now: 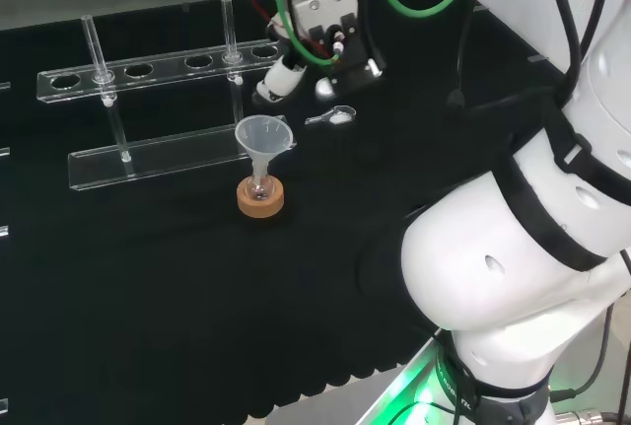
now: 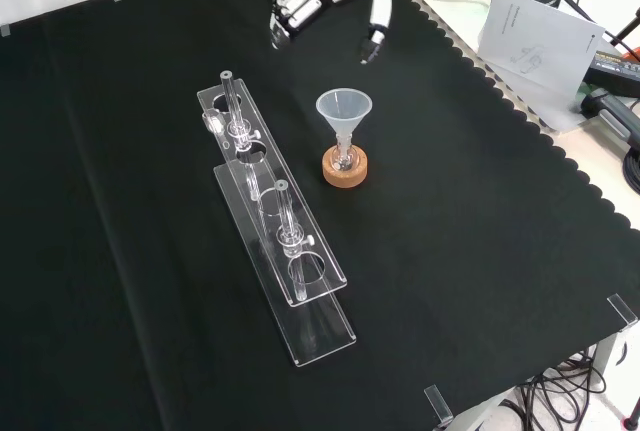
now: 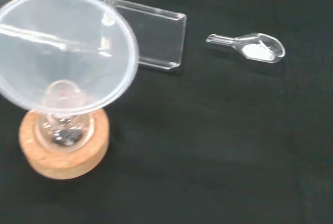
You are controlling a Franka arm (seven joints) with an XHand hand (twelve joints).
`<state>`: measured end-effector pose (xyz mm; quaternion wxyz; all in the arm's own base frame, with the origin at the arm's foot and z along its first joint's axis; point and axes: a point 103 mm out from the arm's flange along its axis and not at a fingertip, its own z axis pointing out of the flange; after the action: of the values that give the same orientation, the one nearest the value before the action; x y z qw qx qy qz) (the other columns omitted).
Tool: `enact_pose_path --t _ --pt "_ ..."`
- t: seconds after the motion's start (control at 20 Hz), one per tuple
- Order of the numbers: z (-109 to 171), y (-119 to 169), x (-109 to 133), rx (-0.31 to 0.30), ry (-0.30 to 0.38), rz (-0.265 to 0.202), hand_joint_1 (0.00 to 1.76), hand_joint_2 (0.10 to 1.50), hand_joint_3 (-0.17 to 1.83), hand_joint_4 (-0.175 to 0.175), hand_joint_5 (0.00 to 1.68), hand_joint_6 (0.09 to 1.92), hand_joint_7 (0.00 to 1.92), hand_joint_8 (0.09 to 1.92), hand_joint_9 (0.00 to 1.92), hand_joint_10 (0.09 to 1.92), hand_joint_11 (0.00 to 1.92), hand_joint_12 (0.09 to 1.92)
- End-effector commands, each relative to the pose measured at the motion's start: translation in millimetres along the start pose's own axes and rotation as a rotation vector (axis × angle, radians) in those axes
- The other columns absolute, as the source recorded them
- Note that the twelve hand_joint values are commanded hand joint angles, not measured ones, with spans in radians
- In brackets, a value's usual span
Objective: Pick up the weighing funnel.
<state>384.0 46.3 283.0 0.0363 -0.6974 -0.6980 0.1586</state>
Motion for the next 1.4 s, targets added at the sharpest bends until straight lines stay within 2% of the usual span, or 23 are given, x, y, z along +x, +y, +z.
enact_pose_path --t 0.05,0.4,0.7,1.4 --pt "2 22 -52 0.007 0.045 -0.016 0.56 0.69 0.32 -0.048 0.34 0.09 0.10 0.67 0.33 0.71 0.20 1.40" --pt "15 50 -96 0.002 0.061 -0.021 0.63 0.70 0.33 -0.041 0.38 0.09 0.19 0.68 0.41 0.67 0.25 1.38" --pt "31 80 -122 0.021 0.051 -0.031 0.66 0.69 0.34 -0.036 0.44 0.09 0.25 0.68 0.46 0.64 0.28 1.37" --pt "73 139 -141 0.062 0.030 -0.076 0.73 0.68 0.37 -0.027 0.53 0.09 0.32 0.67 0.53 0.61 0.33 1.34"
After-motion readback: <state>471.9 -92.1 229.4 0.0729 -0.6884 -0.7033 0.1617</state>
